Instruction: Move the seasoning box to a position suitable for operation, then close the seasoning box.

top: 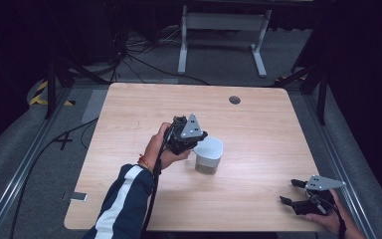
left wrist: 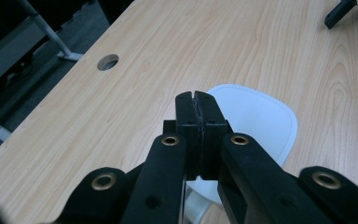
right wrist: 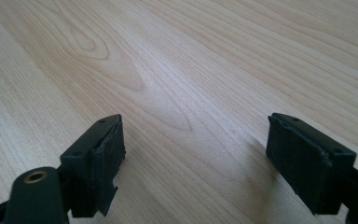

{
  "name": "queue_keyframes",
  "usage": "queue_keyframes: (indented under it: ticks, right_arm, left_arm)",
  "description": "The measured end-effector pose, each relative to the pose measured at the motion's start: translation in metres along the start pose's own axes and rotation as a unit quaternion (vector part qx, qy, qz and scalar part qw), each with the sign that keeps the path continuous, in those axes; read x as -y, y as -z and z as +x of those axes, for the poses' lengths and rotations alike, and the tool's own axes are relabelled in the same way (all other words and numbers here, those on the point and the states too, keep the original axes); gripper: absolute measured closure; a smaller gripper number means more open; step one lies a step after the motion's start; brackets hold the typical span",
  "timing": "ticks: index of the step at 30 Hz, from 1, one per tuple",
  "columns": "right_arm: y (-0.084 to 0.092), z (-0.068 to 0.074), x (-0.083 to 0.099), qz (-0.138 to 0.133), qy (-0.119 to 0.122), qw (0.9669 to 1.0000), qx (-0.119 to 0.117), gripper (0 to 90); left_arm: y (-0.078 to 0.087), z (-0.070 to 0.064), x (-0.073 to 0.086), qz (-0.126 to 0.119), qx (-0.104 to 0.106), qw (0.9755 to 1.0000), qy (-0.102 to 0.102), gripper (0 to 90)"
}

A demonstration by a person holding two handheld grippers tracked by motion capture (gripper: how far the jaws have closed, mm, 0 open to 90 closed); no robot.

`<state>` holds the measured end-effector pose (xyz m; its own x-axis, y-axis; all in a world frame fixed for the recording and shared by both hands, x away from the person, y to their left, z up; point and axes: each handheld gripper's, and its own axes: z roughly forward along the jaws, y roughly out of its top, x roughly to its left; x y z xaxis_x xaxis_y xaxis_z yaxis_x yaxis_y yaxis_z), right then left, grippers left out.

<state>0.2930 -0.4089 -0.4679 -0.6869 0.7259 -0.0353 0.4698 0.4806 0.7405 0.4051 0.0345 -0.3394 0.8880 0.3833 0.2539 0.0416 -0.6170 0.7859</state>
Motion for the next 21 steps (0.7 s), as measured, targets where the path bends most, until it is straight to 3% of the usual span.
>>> queue_keyframes:
  ticks: [8, 13, 17, 18, 21]
  right_arm:
    - [0.000, 0.000, 0.000, 0.000, 0.000, 1.0000, 0.001, 19.1]
    - [-0.001, 0.000, -0.001, 0.000, -0.002, 1.0000, 0.002, 19.1]
    - [-0.001, 0.000, -0.001, 0.001, -0.003, 1.0000, 0.003, 19.1]
    - [-0.001, 0.000, -0.001, 0.001, -0.003, 1.0000, 0.003, 19.1]
    - [-0.001, 0.000, -0.001, 0.001, -0.003, 1.0000, 0.003, 19.1]
  left_arm:
    - [0.029, 0.006, 0.026, 0.011, -0.021, 0.9996, 0.016, 85.9]
    - [0.057, 0.006, 0.058, 0.034, -0.043, 0.9983, 0.022, 72.4]
    - [0.072, 0.000, 0.095, 0.061, -0.069, 0.9949, 0.042, 59.0]
    - [0.072, 0.000, 0.095, 0.061, -0.069, 0.9949, 0.042, 55.5]
    - [0.079, -0.002, 0.126, 0.089, -0.080, 0.9903, 0.071, 48.0]
